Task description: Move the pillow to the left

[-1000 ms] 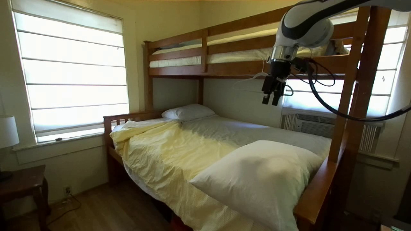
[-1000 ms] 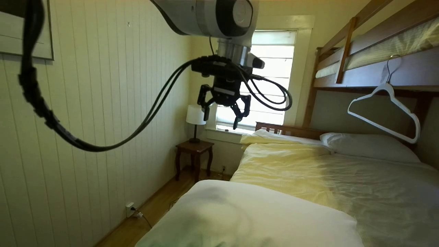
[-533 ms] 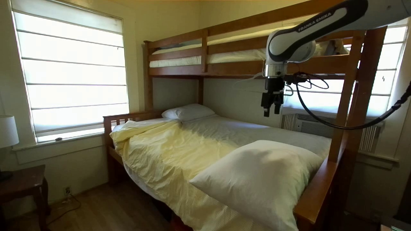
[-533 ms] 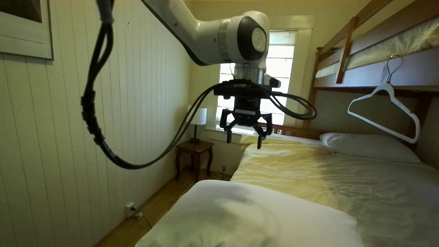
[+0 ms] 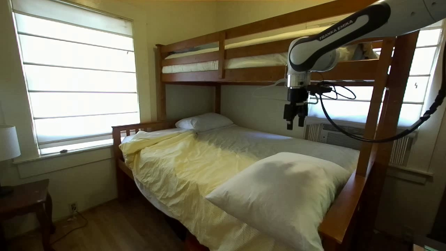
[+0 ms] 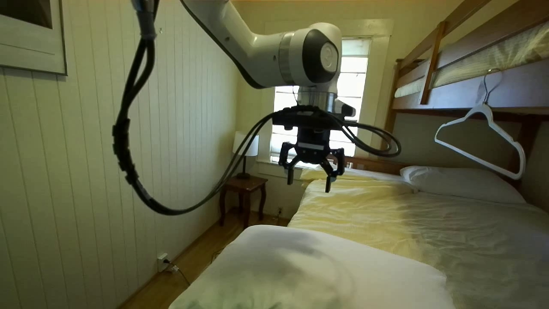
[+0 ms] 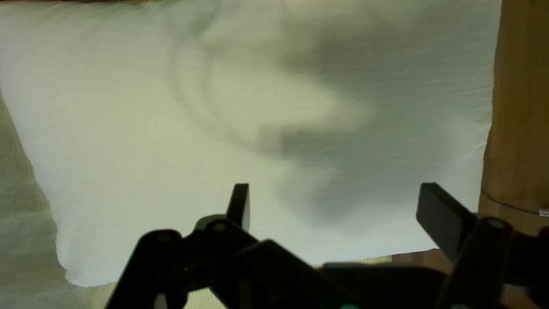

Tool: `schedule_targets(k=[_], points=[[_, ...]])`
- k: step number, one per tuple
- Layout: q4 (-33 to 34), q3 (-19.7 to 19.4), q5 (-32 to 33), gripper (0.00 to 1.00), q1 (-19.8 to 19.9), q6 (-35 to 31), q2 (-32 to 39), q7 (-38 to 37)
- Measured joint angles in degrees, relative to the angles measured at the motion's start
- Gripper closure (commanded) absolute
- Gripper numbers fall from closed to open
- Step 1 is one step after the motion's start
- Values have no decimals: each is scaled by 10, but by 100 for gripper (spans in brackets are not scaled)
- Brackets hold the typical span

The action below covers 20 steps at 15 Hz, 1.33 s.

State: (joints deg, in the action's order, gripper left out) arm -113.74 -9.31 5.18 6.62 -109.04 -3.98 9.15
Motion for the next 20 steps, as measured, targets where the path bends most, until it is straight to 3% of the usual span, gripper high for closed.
schedule_targets(k=[6, 14, 20], points=[[-2, -9, 0, 0, 15, -5, 50, 10], [19, -34, 30, 0, 49, -87, 154, -10], [22, -35, 30, 0, 51, -94, 165, -36]])
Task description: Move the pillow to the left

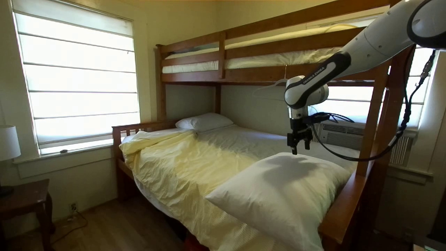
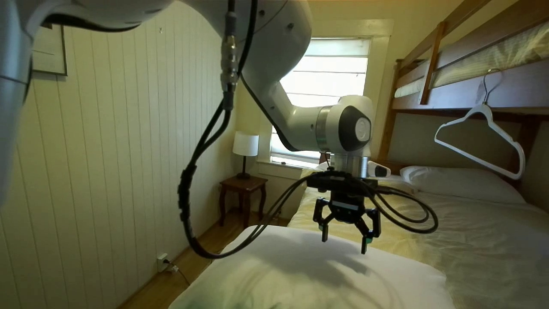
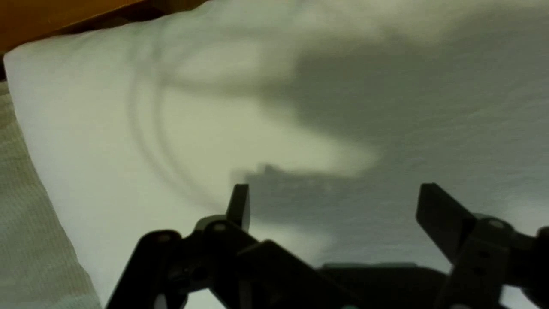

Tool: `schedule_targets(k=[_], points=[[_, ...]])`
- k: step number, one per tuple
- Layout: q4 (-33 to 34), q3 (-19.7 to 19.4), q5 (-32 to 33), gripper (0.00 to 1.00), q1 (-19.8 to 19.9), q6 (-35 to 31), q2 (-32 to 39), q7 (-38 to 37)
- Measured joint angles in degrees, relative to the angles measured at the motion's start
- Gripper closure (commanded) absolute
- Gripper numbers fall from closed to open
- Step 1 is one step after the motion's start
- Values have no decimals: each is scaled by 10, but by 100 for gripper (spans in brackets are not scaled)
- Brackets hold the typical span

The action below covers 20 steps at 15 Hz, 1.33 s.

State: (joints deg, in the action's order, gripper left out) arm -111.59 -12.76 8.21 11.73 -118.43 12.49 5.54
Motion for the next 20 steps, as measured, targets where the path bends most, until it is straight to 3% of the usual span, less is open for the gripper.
schedule_targets(k=[9, 10, 11, 20], points=[[28, 3, -17, 0, 4, -64, 108, -49], [34, 3, -17, 9, 3, -64, 118, -52], [39, 3, -17, 27, 3, -63, 126, -55], [60, 0, -25, 90, 13, -60, 130, -70]])
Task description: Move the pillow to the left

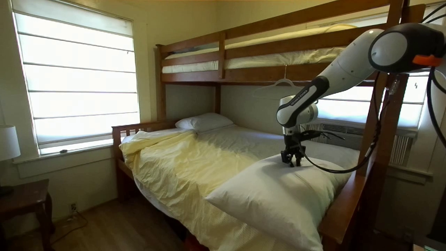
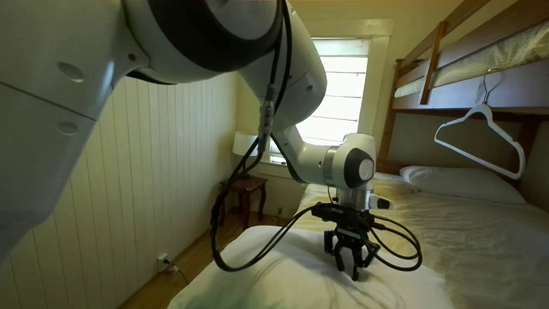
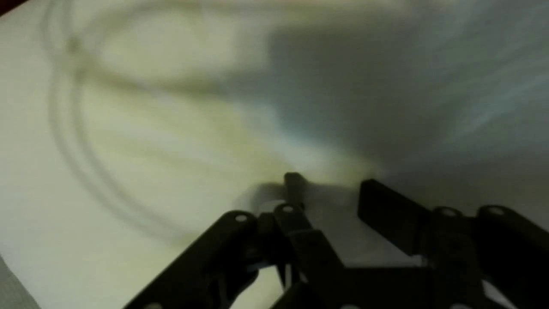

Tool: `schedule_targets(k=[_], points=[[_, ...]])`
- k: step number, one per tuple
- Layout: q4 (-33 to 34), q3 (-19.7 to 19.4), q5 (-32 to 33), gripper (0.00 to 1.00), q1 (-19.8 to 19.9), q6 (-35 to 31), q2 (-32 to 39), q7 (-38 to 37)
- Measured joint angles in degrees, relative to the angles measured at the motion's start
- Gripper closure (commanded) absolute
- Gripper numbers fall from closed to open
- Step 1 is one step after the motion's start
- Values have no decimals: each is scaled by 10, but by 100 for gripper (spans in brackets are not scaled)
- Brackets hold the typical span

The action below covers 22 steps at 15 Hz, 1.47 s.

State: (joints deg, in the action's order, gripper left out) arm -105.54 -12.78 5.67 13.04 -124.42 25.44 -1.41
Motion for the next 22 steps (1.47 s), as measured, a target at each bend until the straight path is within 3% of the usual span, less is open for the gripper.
schedule_targets(k=[1, 5, 7, 13, 17, 18, 22], points=[[-2, 1, -10, 98, 2, 0, -11, 2], [-18, 5, -72, 100, 13, 3, -69, 23], [-26, 6, -98, 73, 18, 10, -93, 35], [-40, 7, -145, 33, 19, 26, -108, 45], [-57, -1, -147, 6, 18, 21, -115, -30], [-67, -7, -146, 1, 18, 12, -122, -46], [-111, -32, -146, 0, 22, -19, -156, -95]])
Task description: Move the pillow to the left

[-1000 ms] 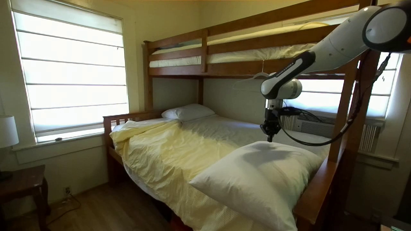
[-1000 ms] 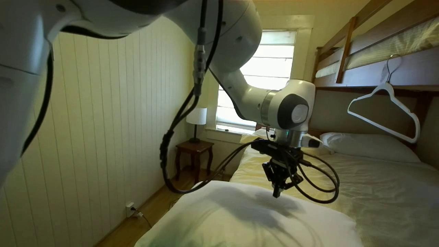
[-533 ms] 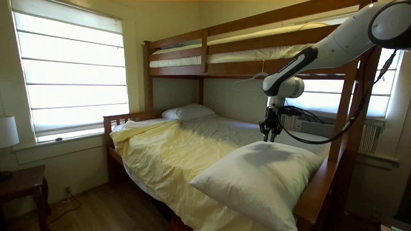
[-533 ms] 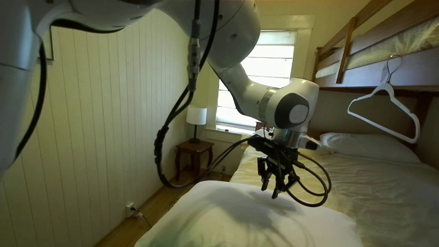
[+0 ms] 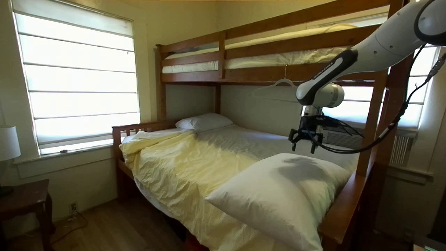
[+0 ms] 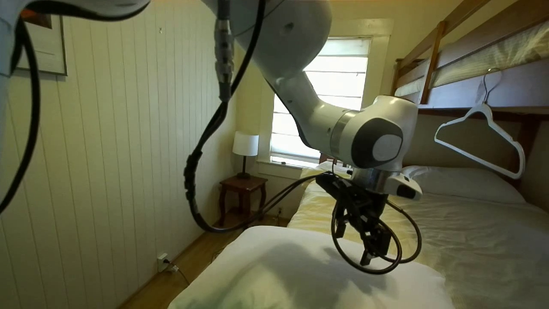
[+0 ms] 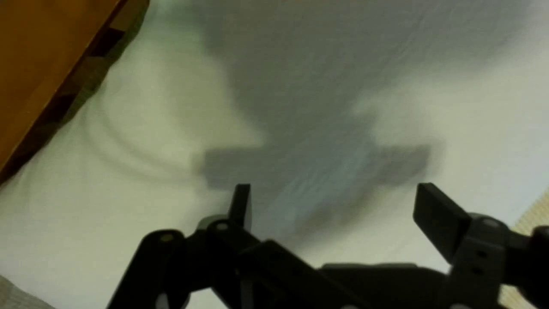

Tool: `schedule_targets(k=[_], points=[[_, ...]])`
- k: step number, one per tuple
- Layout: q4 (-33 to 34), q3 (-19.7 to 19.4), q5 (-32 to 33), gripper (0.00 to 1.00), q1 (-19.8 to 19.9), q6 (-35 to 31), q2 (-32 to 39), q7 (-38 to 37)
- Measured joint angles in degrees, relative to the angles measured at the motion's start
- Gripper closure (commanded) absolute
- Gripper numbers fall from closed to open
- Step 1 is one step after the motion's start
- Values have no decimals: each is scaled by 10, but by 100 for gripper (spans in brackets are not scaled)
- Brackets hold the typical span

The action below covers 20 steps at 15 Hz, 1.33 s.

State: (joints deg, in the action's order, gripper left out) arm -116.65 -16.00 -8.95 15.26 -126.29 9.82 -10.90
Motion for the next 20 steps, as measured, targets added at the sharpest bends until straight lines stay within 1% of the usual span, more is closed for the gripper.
schedule_targets(k=[2, 4, 6, 8, 10, 12, 16, 18, 20], points=[[-25, -10, 3, 0, 2, -3, -18, -22], [-56, -21, 3, 0, 9, 2, -37, -16], [-97, -32, 1, 0, 23, 5, -59, 15], [-143, -44, -17, 0, 40, 0, -81, 58], [-187, -57, -58, 0, 56, -18, -102, 113], [-221, -70, -112, 0, 66, -38, -122, 159], [-251, -87, -219, 0, 71, -48, -152, 200], [-256, -92, -245, 0, 71, -53, -159, 216], [-256, -105, -253, 0, 73, -53, -159, 236]])
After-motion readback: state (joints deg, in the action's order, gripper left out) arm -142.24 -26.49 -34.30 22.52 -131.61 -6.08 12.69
